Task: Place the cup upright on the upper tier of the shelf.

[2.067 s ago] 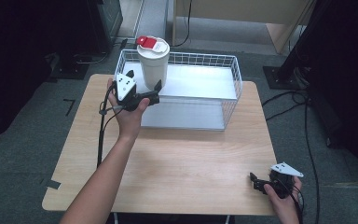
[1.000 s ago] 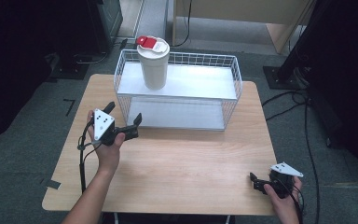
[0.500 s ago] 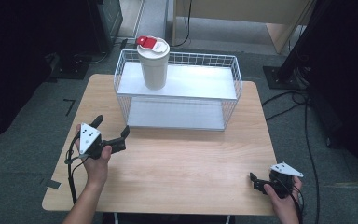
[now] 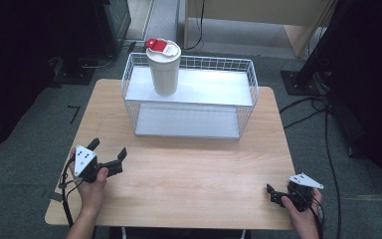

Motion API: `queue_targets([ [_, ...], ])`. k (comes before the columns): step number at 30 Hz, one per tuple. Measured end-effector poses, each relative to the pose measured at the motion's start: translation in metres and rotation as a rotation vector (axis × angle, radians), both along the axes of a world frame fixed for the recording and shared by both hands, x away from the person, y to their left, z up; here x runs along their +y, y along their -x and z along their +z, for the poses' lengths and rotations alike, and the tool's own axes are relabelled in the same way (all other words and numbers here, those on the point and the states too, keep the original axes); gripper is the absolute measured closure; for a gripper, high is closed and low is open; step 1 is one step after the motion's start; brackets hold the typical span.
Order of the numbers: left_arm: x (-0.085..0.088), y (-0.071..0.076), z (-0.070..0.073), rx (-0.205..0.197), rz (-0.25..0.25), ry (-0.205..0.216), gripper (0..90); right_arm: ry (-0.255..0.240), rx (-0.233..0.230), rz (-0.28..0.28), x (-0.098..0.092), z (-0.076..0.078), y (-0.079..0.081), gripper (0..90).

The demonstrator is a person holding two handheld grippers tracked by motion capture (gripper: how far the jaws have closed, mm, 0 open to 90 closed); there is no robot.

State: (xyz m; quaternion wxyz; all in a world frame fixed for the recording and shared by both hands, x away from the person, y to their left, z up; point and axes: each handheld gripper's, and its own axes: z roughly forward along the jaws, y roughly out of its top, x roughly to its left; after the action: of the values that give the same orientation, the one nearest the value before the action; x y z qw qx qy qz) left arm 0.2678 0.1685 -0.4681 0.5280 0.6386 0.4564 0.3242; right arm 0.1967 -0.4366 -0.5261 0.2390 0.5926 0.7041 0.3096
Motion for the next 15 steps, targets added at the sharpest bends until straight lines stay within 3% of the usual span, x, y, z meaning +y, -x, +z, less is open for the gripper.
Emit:
queue_targets([
  [9,0.024,0.012,-0.013,0.045,0.047,-0.044,0.0,0.003,-0.001,0.002,0.0,0.0,0.0,5.3],
  [15,0.046,0.017,-0.022,0.124,0.102,-0.066,0.0,0.003,-0.001,0.001,0.0,0.0,0.0,5.2],
])
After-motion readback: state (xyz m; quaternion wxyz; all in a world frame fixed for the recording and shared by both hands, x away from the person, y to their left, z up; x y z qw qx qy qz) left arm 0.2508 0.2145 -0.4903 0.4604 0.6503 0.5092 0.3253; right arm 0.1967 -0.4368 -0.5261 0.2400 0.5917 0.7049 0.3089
